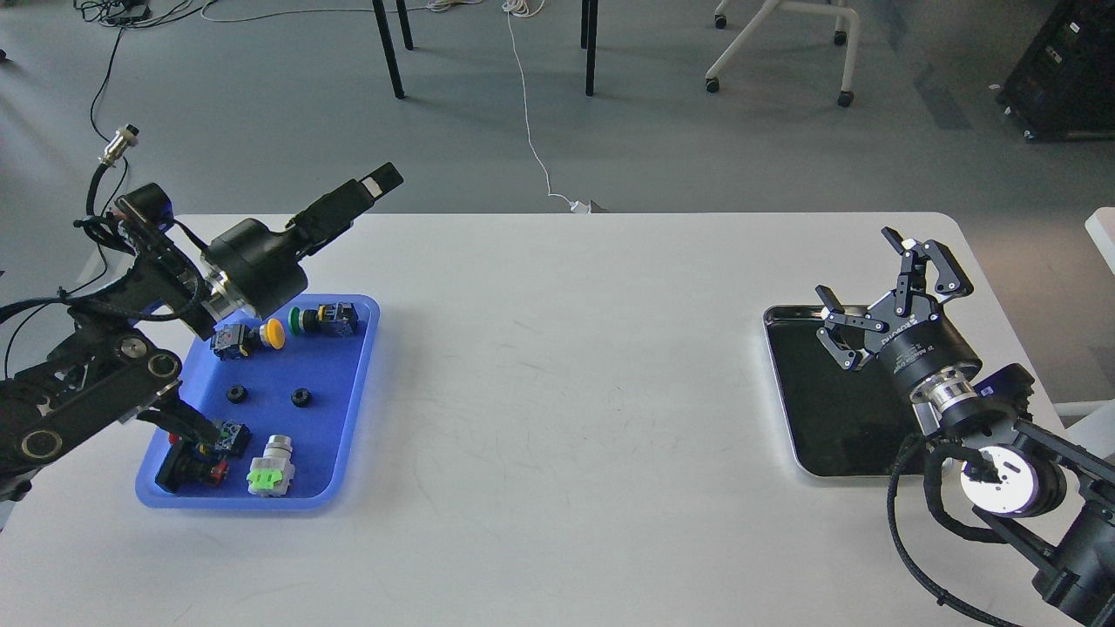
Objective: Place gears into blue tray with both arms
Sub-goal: 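Lift the left gripper away from the blue tray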
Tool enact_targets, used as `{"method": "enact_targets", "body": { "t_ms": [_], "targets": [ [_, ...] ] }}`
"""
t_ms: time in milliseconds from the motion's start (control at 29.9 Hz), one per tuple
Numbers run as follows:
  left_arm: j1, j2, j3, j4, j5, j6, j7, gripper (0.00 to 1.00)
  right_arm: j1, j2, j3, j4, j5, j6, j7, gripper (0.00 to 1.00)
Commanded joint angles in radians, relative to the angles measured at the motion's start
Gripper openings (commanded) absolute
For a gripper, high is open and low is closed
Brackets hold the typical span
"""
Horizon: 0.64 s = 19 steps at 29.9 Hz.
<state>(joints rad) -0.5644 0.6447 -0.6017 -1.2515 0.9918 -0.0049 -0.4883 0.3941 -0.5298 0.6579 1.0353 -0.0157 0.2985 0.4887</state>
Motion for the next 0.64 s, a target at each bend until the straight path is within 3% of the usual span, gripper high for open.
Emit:
{"method": "enact_targets", "body": {
  "t_ms": [0,134,234,334,468,602],
  "targets": [
    [0.128,-0.129,-0.168,-0.005,-0.076,0.003,0.000,0.98,0.002,-0.002,-0.001,0.003,-0.058,-0.007,0.000,0.99],
    [0.228,-0.270,-0.338,-0.005,-0.079,-0.010,0.000,0.98,0.008,-0.002,-0.001,0.005,-0.115,-0.019,0.000,0.99],
    [0.265,-0.329,-0.388,0.001,-0.111,-0.044,0.108,0.98,0.046,-0.003,-0.001,-0.001,-0.119,-0.015,0.000,0.99],
    [0.293,-0.365,-0.446,0.009,-0.154,-0.140,0.160,0.98,0.063,0.001,0.000,0.003,-0.119,-0.009,0.000,0.99],
    [0.317,-0.381,-0.527,0.021,-0.156,-0.253,0.166,0.98,0.080,0.004,0.008,0.000,-0.119,-0.010,0.000,0.99],
    [0.322,-0.379,-0.533,0.030,-0.157,-0.260,0.165,0.98,0.092,0.005,0.014,0.006,-0.118,-0.009,0.000,0.99]
  ]
}}
